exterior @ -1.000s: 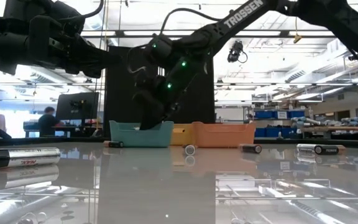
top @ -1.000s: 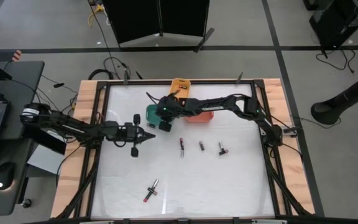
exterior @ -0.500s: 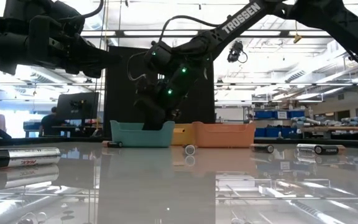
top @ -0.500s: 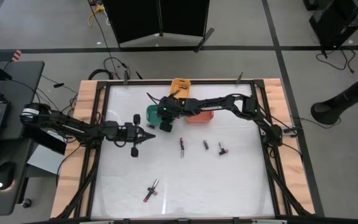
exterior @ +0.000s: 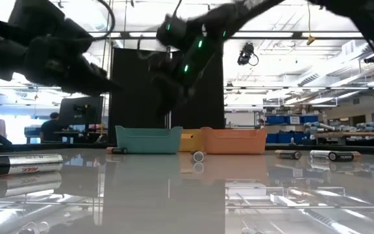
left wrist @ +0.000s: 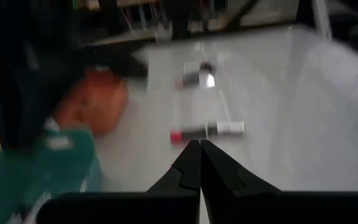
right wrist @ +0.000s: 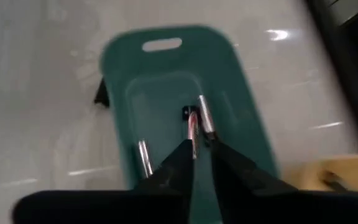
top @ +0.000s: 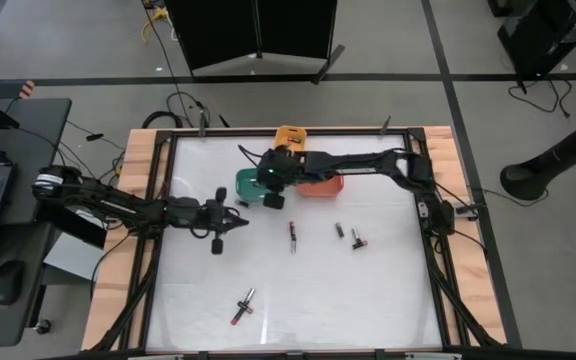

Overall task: Sort batteries
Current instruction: Put the brown battery into the orange bin

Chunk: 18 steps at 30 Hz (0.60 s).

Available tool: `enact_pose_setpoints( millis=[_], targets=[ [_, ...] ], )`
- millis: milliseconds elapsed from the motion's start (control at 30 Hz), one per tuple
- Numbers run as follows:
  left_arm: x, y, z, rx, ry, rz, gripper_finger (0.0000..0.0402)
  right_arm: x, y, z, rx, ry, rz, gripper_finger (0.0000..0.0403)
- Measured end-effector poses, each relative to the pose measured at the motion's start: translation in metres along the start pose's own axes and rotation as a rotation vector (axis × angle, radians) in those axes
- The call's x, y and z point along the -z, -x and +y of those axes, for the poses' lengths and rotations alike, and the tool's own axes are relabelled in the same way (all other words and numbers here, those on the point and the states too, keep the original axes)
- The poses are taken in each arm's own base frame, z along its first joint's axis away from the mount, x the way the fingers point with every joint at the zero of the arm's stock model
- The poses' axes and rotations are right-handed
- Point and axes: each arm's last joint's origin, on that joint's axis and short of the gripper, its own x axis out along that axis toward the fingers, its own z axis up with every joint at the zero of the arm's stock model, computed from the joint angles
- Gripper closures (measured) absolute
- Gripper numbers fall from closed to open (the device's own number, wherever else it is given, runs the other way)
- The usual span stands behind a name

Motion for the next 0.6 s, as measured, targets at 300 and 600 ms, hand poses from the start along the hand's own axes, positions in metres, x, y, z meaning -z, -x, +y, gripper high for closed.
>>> enact_pose_setpoints(
  millis=[300, 600],
  targets=[
    [0.011, -0.002, 0.008, -0.200, 0.053, 0.406, 0.0392, 0.010, 0.080, 0.020, 0.111, 0.080, 0.083, 0.0382],
    [0.022, 0.002, 0.030, -0.309, 0.086, 0.479, 0.0391, 0.072, 0.120, 0.036, 0.161, -0.007, 0.024, 0.0387]
  ],
)
